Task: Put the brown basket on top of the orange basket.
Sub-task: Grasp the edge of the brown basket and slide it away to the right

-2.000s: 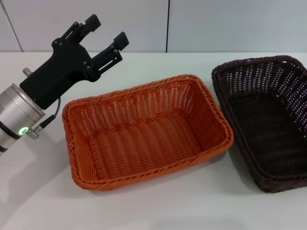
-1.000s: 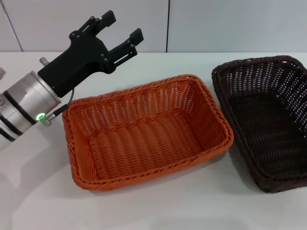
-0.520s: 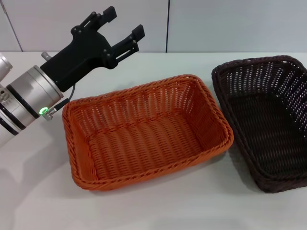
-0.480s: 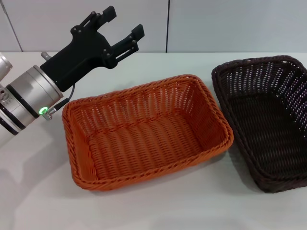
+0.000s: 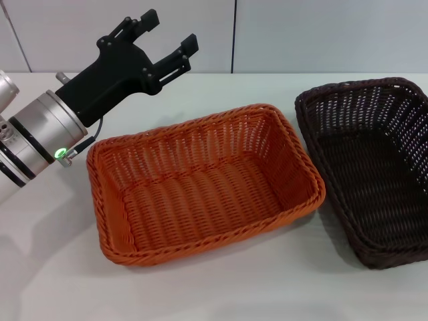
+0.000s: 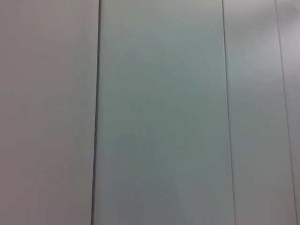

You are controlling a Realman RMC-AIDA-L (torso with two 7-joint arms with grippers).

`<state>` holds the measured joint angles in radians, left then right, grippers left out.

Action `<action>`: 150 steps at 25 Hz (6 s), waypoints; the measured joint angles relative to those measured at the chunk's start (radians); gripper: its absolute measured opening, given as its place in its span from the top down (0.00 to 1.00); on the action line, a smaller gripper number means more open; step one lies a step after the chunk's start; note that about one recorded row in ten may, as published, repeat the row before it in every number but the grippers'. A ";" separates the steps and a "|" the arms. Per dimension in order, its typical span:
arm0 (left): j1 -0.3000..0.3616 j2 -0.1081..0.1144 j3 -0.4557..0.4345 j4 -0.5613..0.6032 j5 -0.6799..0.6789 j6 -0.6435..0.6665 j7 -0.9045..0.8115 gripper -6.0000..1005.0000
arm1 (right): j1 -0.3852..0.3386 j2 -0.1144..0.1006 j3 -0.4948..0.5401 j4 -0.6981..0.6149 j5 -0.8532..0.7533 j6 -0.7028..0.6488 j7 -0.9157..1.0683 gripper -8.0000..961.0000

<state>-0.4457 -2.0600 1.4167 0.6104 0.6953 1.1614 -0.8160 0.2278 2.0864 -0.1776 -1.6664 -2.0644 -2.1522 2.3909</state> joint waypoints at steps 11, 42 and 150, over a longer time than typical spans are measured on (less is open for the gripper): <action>-0.003 0.001 0.008 0.000 0.002 0.000 0.002 0.16 | -0.048 0.000 0.010 0.155 -0.035 0.049 -0.055 0.14; -0.020 0.000 0.002 0.004 0.064 0.006 -0.004 0.16 | -0.017 -0.013 -0.055 0.448 -0.174 0.187 -0.191 0.15; 0.018 0.000 -0.011 0.011 0.064 0.032 -0.029 0.16 | 0.069 -0.078 -0.142 0.763 -0.123 0.522 -0.277 0.15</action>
<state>-0.4280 -2.0601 1.4060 0.6210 0.7593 1.1934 -0.8451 0.2965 2.0085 -0.3194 -0.9035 -2.1871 -1.6303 2.1135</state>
